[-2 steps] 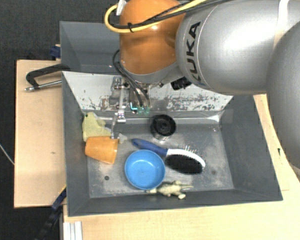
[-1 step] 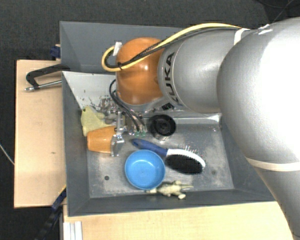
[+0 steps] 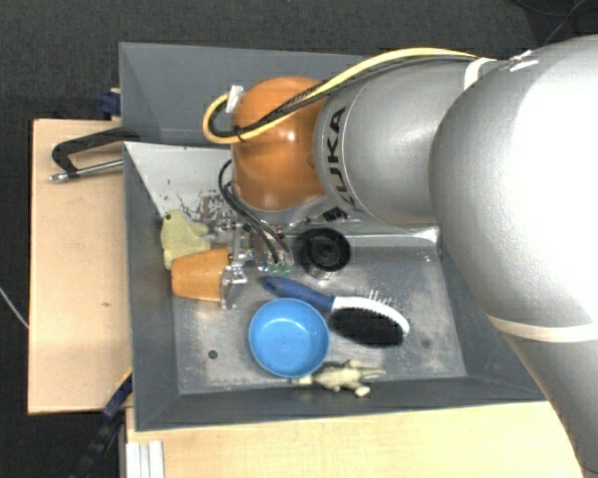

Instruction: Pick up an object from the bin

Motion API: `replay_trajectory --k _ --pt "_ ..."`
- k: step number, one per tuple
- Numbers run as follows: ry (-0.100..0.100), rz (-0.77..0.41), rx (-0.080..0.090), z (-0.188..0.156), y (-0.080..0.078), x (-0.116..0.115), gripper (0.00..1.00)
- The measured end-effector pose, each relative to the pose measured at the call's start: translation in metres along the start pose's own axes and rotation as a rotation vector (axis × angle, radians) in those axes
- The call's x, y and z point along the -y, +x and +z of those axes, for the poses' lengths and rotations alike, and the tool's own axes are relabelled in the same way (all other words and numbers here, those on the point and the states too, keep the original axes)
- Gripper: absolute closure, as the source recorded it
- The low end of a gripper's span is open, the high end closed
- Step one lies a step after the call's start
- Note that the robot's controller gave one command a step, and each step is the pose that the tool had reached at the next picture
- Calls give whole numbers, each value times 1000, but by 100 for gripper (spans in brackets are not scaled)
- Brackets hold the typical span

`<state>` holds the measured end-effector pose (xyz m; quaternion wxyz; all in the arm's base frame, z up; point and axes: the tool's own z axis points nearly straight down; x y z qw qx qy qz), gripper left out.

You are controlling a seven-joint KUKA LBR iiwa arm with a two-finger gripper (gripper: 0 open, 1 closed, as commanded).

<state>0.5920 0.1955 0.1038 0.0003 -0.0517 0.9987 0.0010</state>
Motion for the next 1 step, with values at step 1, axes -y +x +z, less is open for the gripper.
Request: replay_trajectory --k 1 --pt "-3 60 14 -143 -9 -4 100"
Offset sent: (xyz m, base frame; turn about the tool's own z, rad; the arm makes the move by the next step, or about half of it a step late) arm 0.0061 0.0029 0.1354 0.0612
